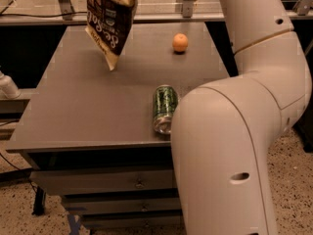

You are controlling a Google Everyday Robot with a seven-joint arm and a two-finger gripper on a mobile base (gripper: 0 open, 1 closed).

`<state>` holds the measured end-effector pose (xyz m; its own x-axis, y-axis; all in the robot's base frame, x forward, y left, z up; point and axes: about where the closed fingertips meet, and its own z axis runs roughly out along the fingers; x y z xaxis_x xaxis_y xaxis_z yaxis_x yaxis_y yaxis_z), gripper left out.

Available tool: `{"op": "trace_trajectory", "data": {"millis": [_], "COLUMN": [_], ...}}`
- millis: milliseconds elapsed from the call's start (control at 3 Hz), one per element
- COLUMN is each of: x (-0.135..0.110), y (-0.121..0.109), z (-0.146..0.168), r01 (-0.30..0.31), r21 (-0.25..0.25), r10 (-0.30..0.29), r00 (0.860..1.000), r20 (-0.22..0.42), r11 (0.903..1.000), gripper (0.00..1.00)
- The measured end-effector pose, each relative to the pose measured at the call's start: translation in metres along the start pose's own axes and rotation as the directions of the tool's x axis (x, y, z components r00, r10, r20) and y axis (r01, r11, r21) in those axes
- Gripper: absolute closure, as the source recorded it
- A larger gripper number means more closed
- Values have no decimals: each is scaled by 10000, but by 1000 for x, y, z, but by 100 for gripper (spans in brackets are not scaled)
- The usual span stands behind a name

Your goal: Pick brown chip bag

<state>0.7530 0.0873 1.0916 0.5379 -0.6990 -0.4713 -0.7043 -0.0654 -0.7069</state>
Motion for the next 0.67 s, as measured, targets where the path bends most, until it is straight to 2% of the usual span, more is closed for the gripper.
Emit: {"op": "trace_trajectory", "data": {"millis": [333, 667], "x": [-5, -6], "y": [-13, -15], "z": [-17, -19], "r01": [280, 300], "r21": [336, 404], "r10": [-278, -298], "r00": [9996, 9995], "r20": [-74, -64], "r11": [9990, 9987], "gripper": [100, 100]}}
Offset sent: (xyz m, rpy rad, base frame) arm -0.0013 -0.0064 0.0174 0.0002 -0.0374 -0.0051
